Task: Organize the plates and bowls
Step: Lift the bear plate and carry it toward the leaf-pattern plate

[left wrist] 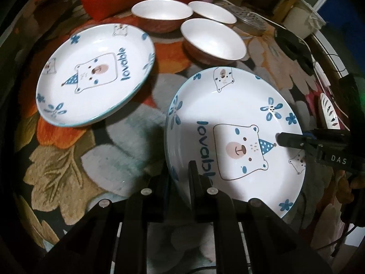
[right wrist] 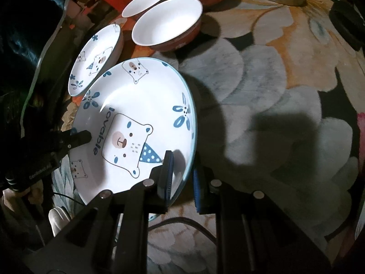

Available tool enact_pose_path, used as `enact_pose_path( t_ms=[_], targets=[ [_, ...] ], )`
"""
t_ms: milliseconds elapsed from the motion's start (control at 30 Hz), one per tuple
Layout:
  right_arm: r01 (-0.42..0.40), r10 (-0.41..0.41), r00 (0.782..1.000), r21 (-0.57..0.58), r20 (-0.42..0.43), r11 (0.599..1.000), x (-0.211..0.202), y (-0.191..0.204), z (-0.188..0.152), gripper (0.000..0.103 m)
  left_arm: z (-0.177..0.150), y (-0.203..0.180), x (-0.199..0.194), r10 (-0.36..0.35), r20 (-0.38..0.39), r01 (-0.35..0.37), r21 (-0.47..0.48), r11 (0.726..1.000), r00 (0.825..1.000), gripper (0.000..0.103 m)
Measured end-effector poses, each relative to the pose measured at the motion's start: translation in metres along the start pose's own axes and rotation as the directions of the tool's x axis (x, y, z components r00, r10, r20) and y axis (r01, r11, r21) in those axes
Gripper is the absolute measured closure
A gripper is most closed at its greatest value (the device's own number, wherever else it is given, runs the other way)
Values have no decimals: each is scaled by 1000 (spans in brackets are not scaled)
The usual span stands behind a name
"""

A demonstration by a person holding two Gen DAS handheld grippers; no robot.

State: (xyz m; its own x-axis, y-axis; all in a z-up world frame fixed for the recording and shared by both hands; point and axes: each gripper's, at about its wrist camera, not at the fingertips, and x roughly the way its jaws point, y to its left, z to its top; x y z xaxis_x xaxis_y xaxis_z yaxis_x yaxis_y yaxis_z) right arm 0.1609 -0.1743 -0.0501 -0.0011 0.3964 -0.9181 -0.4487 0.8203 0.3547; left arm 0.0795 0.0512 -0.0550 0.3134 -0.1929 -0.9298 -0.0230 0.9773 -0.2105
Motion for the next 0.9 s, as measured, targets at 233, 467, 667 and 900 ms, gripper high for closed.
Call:
enact_pose_path(
  t_ms=[233,467,667,900],
  targets=[
    [4,-5,1000,31,24,1000,-15,-12,-6,87,10,-25,-3,-25,18,24,42,999,1000,90],
    [15,-18,999,72,48,997,-33,-32,-15,87,20,-53,-2,-49,27,46,95,994,998,90],
    [30,-38,997,106,68,994,-52,-52,-22,87,32,-79,1,-80,30,75,132,988,996,90],
    [57,-70,994,145,88,988,-73,-78,-33,87,40,-118,8,-111,27,105,178,978,993,90]
  ],
)
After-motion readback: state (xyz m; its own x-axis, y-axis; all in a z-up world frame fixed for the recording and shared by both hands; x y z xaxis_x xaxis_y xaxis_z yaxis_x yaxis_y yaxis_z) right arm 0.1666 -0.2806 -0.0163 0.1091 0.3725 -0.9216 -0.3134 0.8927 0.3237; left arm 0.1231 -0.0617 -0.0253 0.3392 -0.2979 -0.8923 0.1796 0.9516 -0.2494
